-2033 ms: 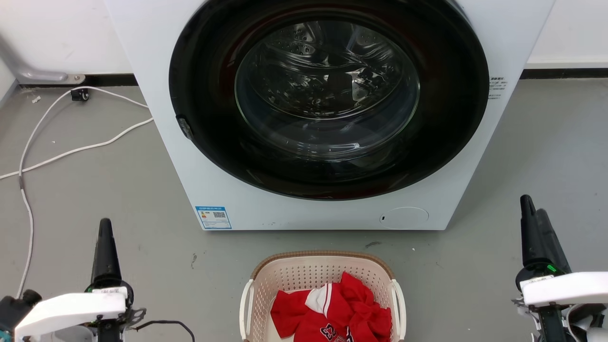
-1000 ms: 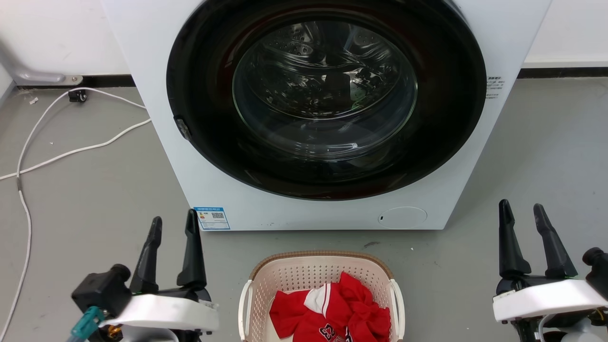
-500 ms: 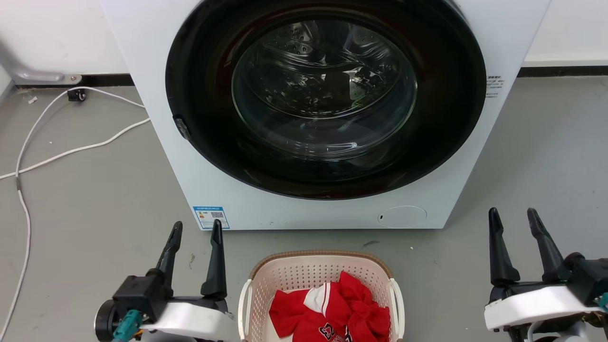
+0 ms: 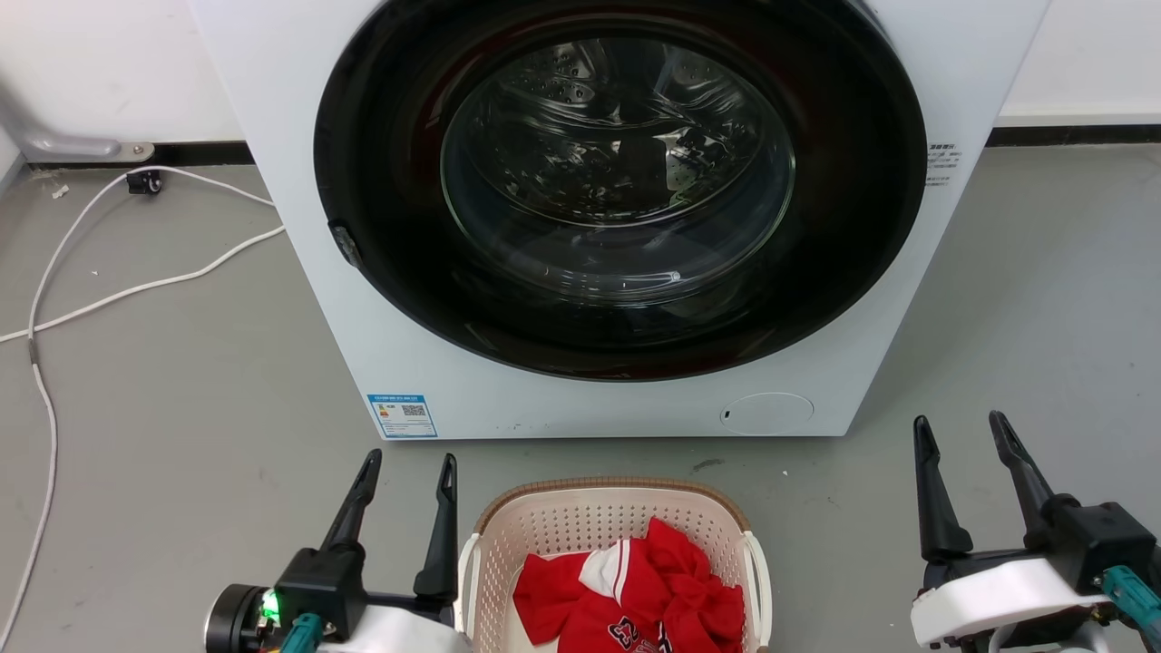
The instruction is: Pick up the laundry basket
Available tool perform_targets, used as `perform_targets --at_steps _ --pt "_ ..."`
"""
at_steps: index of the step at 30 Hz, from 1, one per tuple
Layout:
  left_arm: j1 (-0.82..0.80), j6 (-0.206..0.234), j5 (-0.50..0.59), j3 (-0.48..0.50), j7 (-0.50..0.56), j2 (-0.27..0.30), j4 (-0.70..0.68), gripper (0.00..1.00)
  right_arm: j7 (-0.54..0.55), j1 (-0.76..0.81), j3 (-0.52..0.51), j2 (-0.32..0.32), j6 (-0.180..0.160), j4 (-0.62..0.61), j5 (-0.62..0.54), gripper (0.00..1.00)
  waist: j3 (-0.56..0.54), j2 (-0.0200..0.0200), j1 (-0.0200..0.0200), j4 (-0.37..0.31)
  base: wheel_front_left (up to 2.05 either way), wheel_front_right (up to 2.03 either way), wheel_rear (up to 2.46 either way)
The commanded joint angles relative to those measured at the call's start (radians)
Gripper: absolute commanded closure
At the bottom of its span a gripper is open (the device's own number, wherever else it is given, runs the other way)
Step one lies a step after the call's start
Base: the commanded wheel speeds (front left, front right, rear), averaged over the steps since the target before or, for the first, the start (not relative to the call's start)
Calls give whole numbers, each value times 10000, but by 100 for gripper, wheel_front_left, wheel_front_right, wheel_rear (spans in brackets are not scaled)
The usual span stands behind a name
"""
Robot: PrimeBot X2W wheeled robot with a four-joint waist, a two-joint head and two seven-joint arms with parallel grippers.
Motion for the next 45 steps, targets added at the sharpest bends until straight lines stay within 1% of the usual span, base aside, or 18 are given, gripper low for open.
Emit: perform_targets --at_steps 1,8,11,14,23,32,45 --pt "53 -27 205 -44 -90 37 1 0 -74 22 32 -28 -3 -50 -197 0 -3 0 0 2 0 0 0" --pt "108 -177 579 -93 -226 -92 105 0 -218 93 69 -28 -3 -75 -716 0 2 0 0 -4 0 0 0" --pt "163 -358 656 29 -284 -161 106 0 -273 93 90 -28 -3 -111 -967 0 8 0 0 -5 0 0 0" --pt "233 -504 637 283 -340 -347 76 0 -319 105 88 -28 -3 -159 -1138 0 15 0 0 -9 0 0 0" --pt "339 -954 1361 727 -494 -648 4 0 -483 117 119 -27 -3 -198 -1701 0 30 0 0 -15 0 0 0" --pt "361 -1192 1481 961 -484 -798 106 0 -471 79 122 -27 -3 -106 -1496 0 21 0 0 -21 0 0 0" --pt "398 -1317 1519 1065 -484 -874 169 0 -471 76 108 -27 -3 -46 -1382 0 119 0 0 -25 0 0 0"
